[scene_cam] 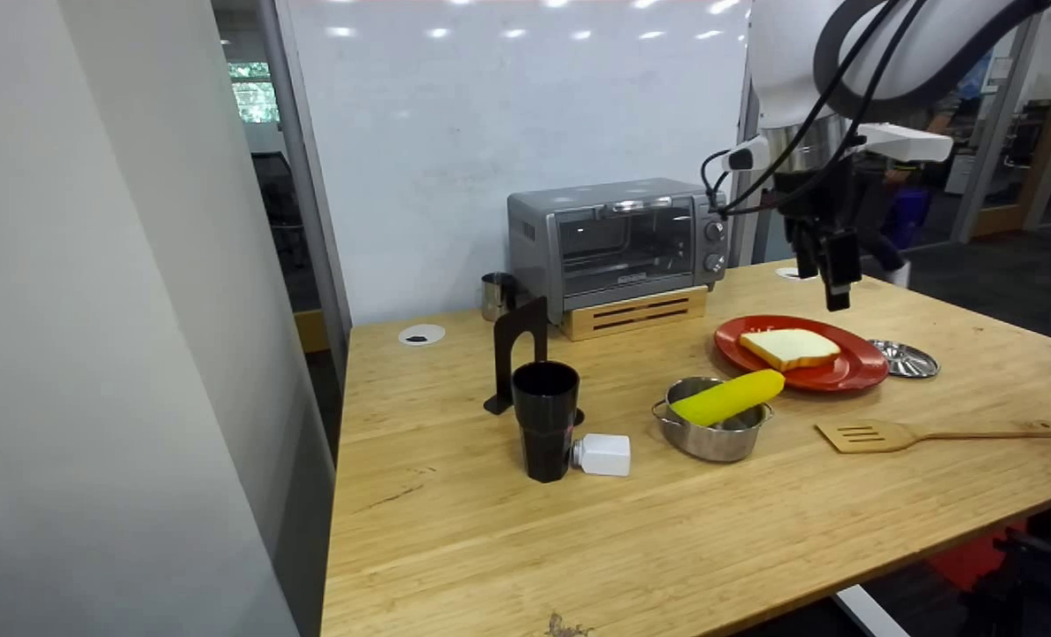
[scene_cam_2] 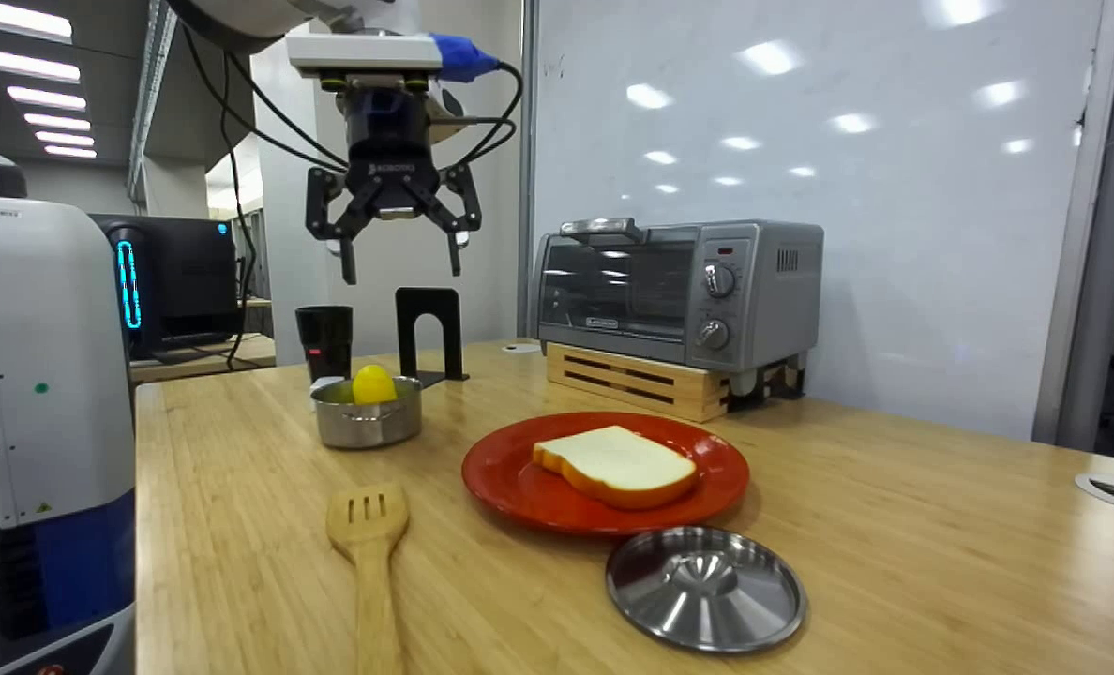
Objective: Take the banana toy from the red plate, place it in the pot, and then cover the pot with the lid
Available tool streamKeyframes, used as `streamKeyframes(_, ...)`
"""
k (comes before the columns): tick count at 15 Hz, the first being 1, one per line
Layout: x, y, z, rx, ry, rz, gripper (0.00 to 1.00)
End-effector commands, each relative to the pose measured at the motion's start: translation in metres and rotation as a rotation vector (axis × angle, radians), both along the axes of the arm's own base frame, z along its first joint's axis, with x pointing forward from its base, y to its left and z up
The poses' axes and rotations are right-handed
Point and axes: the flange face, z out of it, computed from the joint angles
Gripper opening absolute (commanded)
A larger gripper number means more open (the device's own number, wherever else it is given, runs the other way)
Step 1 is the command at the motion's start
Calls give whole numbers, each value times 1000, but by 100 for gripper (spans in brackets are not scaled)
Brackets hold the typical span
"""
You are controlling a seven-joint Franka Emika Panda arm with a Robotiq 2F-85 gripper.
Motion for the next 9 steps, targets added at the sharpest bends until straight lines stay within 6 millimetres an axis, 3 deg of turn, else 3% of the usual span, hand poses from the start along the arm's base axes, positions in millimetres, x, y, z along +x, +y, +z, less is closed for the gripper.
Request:
streamKeyframes(1,-40,-60,12,57,-60,36,100)
streamKeyframes(4,-65,-118,21,104,-107,6,100)
streamKeyframes(6,-81,-158,24,142,-173,-126,100)
streamKeyframes(7,-67,-137,24,106,-115,-66,100)
streamKeyframes(9,-74,-149,26,112,-124,-87,100)
